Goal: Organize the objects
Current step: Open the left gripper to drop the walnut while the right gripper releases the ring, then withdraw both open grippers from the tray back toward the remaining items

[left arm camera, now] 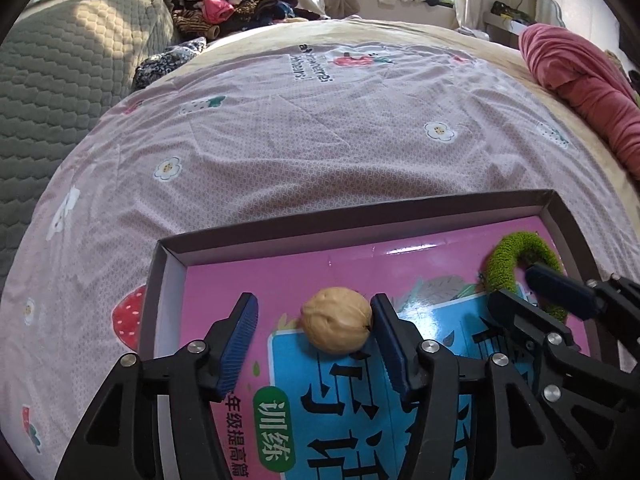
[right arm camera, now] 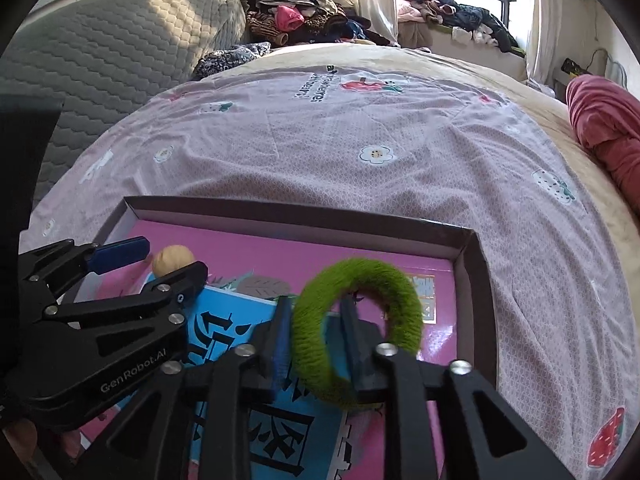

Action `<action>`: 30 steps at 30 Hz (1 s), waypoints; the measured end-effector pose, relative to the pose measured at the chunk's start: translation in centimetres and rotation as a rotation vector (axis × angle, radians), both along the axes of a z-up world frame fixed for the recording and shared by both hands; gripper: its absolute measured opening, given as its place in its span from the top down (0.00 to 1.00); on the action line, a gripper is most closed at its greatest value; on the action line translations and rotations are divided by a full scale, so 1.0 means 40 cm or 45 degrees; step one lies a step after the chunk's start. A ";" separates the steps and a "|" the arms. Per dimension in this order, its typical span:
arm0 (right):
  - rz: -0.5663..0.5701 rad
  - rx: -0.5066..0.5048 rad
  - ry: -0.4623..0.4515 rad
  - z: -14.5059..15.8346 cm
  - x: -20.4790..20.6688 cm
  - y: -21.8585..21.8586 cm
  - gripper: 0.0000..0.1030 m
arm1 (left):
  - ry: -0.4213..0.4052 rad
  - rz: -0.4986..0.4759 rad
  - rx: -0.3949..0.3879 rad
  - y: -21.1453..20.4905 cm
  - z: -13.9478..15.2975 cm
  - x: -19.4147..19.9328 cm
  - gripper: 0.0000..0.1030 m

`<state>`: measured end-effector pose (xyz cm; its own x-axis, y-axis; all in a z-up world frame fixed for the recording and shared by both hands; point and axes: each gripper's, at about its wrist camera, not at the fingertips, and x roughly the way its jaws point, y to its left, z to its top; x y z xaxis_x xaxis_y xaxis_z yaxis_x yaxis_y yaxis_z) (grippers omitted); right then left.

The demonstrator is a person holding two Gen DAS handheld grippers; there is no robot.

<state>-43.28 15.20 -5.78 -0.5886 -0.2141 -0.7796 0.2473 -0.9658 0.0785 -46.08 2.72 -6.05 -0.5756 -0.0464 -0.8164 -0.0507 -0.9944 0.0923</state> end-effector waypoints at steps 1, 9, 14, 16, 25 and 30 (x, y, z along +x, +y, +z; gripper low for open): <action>-0.003 -0.008 0.007 0.005 0.003 0.002 0.63 | -0.005 0.001 -0.004 -0.001 -0.001 0.001 0.39; -0.037 -0.040 0.091 0.060 0.032 0.020 0.46 | 0.029 0.037 0.021 -0.023 0.040 0.008 0.24; -0.076 -0.063 0.135 0.093 0.046 0.046 0.40 | 0.075 0.051 0.032 -0.029 0.093 0.019 0.21; -0.081 -0.067 0.149 0.104 0.051 0.051 0.37 | 0.081 0.045 0.026 -0.030 0.110 0.029 0.20; -0.112 -0.064 0.305 0.226 0.140 0.061 0.29 | 0.123 0.083 0.033 -0.081 0.189 0.126 0.15; -0.072 -0.052 0.381 0.303 0.233 0.042 0.17 | 0.165 0.090 0.065 -0.107 0.245 0.198 0.13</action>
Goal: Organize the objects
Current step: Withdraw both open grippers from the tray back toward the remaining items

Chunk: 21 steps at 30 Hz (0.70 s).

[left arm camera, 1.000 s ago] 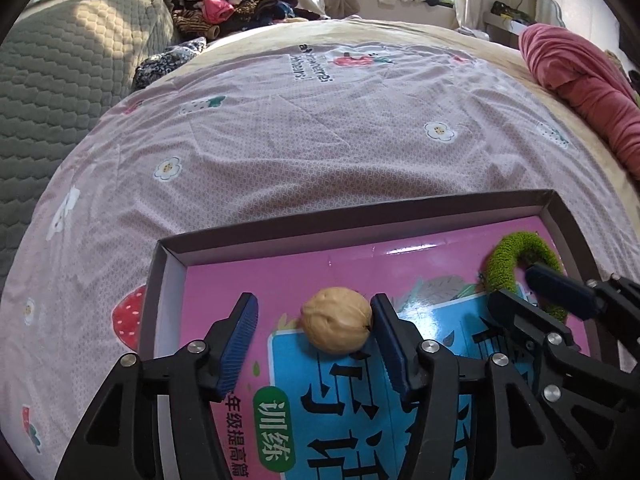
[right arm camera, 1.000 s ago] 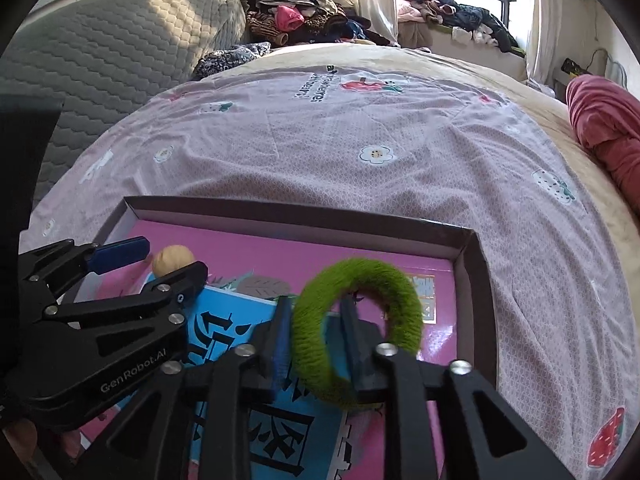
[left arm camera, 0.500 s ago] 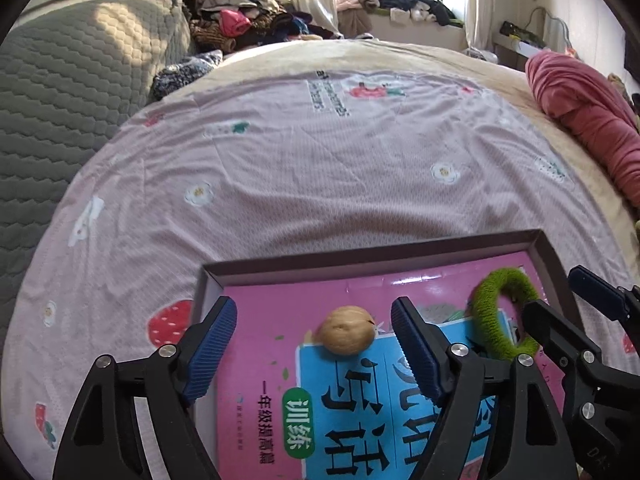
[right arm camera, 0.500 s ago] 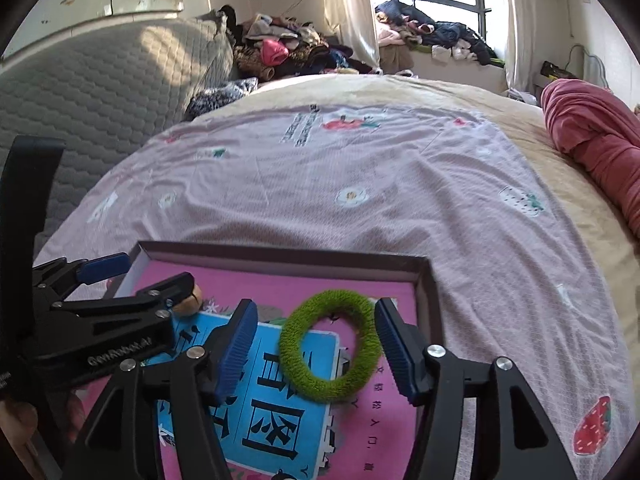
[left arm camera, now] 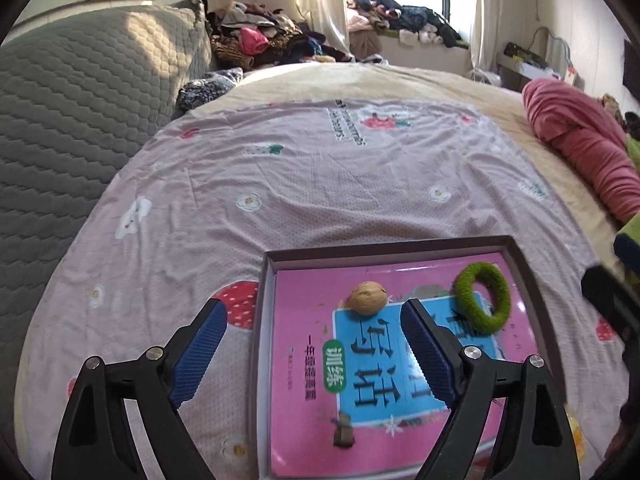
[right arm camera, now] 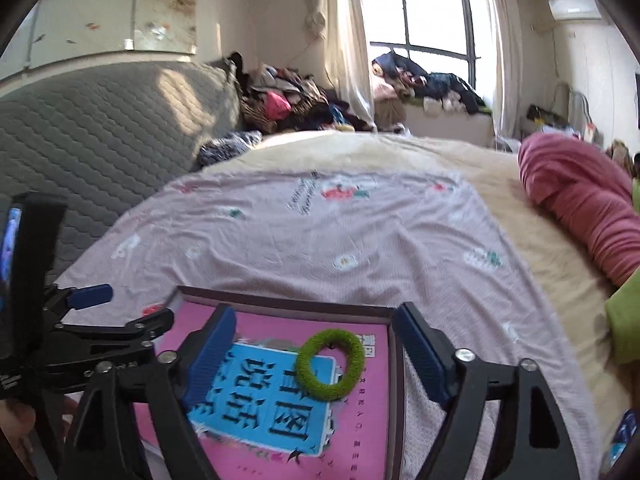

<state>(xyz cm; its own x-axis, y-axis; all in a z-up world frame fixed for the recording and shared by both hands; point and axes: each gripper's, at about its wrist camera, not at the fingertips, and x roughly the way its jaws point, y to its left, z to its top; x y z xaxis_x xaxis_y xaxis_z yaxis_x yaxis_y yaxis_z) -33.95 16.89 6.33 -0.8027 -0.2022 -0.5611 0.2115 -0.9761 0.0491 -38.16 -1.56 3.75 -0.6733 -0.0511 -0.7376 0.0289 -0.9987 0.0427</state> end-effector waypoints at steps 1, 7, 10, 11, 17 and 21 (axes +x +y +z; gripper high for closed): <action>0.008 0.002 0.000 0.007 0.018 -0.003 0.17 | 0.004 -0.003 0.015 -0.003 0.009 0.016 0.13; 0.056 0.034 -0.035 0.015 0.120 -0.012 0.17 | 0.040 -0.017 0.065 -0.013 0.058 0.115 0.12; 0.063 0.043 -0.053 0.014 0.163 -0.016 0.16 | 0.053 -0.007 0.082 -0.022 0.078 0.162 0.12; 0.069 0.044 -0.063 0.015 0.181 -0.017 0.16 | 0.059 -0.008 0.087 -0.025 0.086 0.178 0.12; 0.090 0.050 -0.077 0.030 0.273 -0.027 0.16 | 0.050 -0.021 0.101 -0.044 0.119 0.267 0.11; 0.108 0.071 -0.065 0.055 0.331 -0.048 0.16 | 0.065 -0.020 0.063 -0.061 0.149 0.325 0.11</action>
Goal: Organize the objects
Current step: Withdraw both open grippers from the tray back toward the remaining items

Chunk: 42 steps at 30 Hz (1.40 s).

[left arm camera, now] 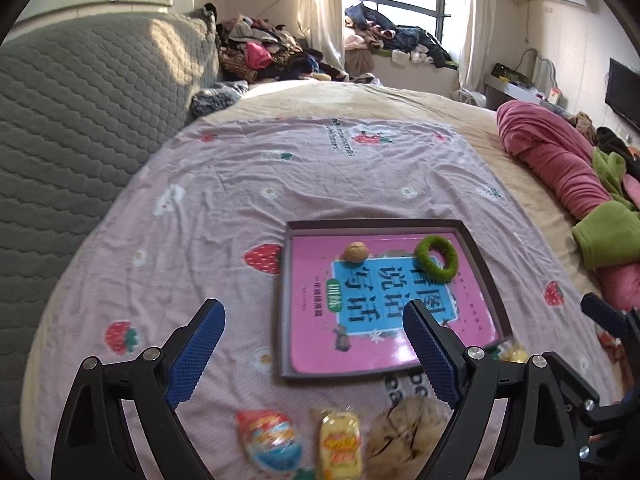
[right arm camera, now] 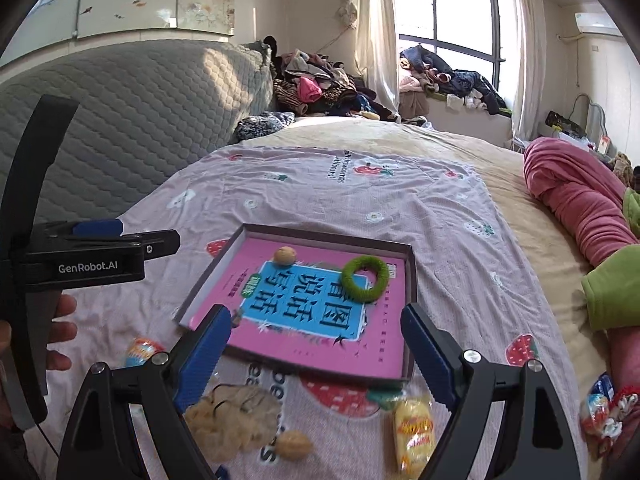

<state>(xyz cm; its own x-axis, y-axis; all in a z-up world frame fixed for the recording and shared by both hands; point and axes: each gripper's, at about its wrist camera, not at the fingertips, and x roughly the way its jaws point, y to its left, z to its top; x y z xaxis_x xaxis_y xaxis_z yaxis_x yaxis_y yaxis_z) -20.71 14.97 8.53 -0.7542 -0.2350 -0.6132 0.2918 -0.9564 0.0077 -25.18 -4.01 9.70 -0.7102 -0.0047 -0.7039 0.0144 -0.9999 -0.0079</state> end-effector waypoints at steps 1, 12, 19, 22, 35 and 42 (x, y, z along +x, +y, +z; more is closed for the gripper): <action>0.005 0.004 0.003 0.006 0.007 -0.004 0.16 | 0.006 0.001 -0.004 -0.006 0.007 0.017 0.11; 0.070 0.050 0.020 0.052 0.131 -0.074 0.15 | 0.005 -0.003 -0.035 -0.058 0.045 0.150 0.11; 0.101 0.087 0.006 0.047 0.192 -0.110 0.15 | 0.010 -0.004 -0.027 -0.075 0.055 0.222 0.11; 0.105 0.106 -0.001 0.042 0.216 -0.121 0.15 | 0.014 -0.015 -0.015 -0.076 0.058 0.250 0.11; 0.104 0.109 -0.016 0.033 0.276 -0.140 0.15 | -0.018 -0.012 -0.024 -0.093 0.037 0.312 0.11; 0.106 0.129 -0.041 0.008 0.293 -0.146 0.15 | -0.056 -0.011 -0.016 -0.105 -0.007 0.333 0.11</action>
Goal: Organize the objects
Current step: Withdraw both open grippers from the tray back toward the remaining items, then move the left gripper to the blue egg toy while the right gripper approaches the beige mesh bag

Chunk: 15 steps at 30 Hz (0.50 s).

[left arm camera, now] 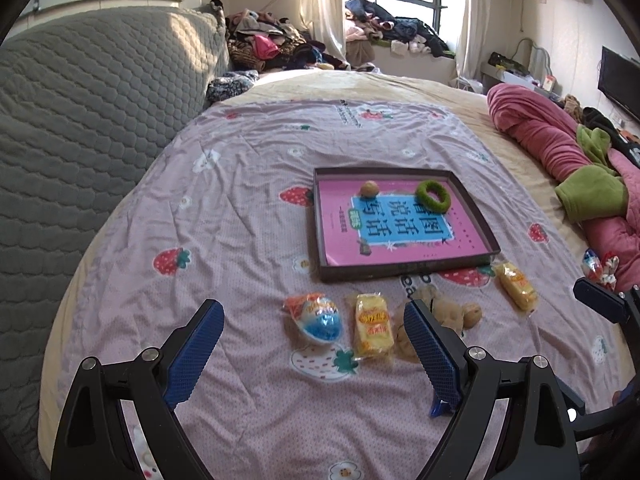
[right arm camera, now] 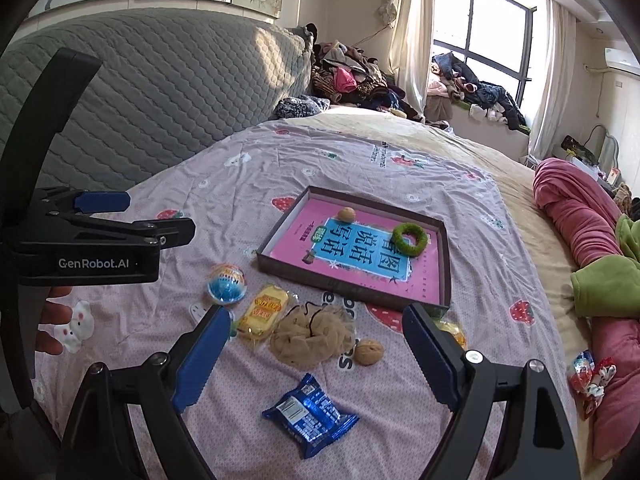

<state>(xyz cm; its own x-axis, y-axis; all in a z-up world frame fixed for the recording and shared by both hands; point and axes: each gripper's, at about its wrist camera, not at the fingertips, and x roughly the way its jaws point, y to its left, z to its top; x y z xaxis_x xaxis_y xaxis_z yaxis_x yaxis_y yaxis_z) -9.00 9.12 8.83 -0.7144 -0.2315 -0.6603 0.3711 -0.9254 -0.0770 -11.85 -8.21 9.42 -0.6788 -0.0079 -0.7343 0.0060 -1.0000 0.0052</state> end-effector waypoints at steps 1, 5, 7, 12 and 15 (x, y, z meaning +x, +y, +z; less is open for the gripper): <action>0.000 0.003 -0.004 -0.005 0.003 -0.002 0.15 | -0.004 -0.002 0.000 0.000 -0.005 0.003 0.11; -0.001 0.015 -0.014 -0.021 0.014 0.001 0.15 | -0.007 -0.003 -0.004 0.001 -0.020 0.017 0.11; -0.006 0.021 -0.013 -0.027 0.019 0.004 0.15 | -0.014 -0.004 -0.007 0.001 -0.030 0.023 0.11; -0.009 0.036 -0.033 -0.048 0.027 0.005 0.15 | -0.044 -0.006 0.008 0.002 -0.058 0.033 0.11; -0.009 0.042 -0.047 -0.063 0.027 0.006 0.15 | -0.055 -0.013 0.005 0.005 -0.073 0.037 0.11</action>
<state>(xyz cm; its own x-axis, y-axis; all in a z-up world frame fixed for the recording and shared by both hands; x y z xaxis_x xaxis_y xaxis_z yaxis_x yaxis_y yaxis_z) -7.94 9.37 6.31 -0.6910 -0.2044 -0.6933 0.3676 -0.9253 -0.0936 -10.36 -8.02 6.50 -0.6462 0.0018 -0.7632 -0.0040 -1.0000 0.0010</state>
